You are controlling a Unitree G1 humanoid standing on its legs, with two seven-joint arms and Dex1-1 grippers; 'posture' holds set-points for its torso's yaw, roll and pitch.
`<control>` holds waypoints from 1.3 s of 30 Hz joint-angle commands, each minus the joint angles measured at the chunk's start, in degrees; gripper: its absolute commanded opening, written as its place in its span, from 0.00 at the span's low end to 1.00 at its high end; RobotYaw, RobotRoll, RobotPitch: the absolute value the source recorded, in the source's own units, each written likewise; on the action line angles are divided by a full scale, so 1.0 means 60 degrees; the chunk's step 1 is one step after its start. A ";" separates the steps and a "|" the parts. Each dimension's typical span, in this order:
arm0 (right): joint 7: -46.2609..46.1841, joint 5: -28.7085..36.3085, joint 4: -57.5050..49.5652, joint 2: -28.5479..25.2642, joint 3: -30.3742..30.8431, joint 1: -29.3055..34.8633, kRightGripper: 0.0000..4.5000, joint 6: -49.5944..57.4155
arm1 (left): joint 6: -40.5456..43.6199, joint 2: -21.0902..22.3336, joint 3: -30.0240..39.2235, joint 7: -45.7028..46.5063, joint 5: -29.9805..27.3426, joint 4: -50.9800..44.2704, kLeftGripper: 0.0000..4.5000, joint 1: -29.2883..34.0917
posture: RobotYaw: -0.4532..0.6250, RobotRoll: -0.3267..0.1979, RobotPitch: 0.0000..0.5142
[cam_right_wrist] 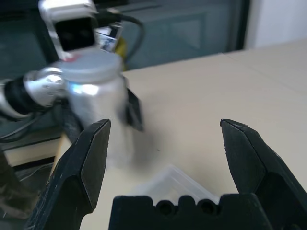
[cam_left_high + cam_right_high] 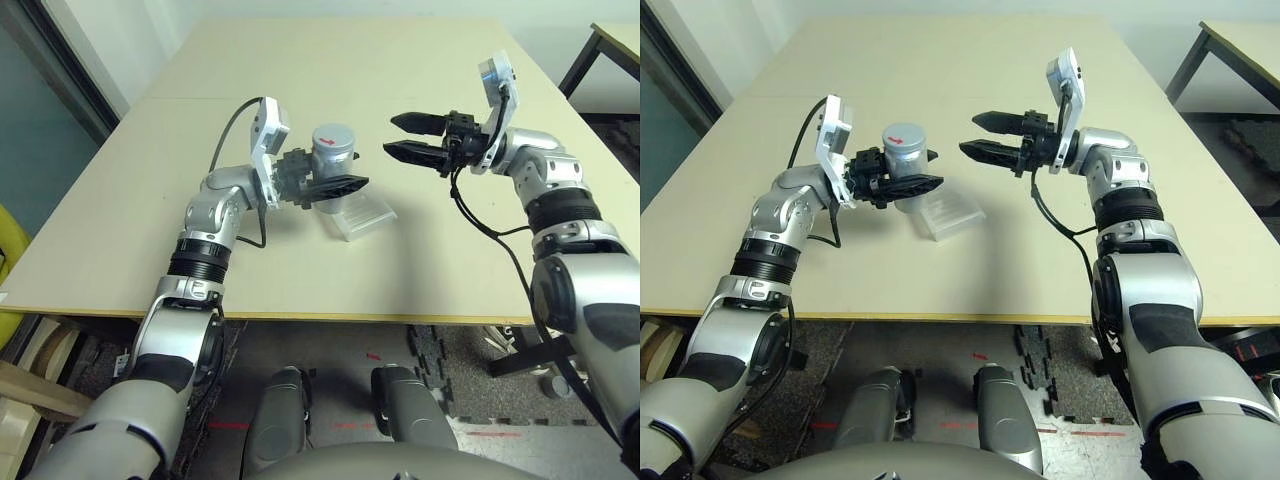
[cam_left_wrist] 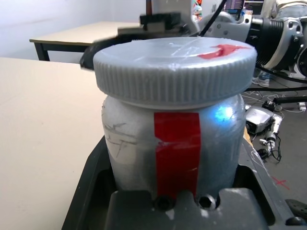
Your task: Pour the medicine from the bottle into the box.
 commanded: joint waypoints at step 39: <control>-0.0821 0.1074 -0.2470 0.1406 0.0263 0.0291 0.57 0.1549 | -0.0498 -0.0318 -0.0323 -0.0177 0.0224 0.0732 0.59 -0.0252 | 0.25 0.62 0.11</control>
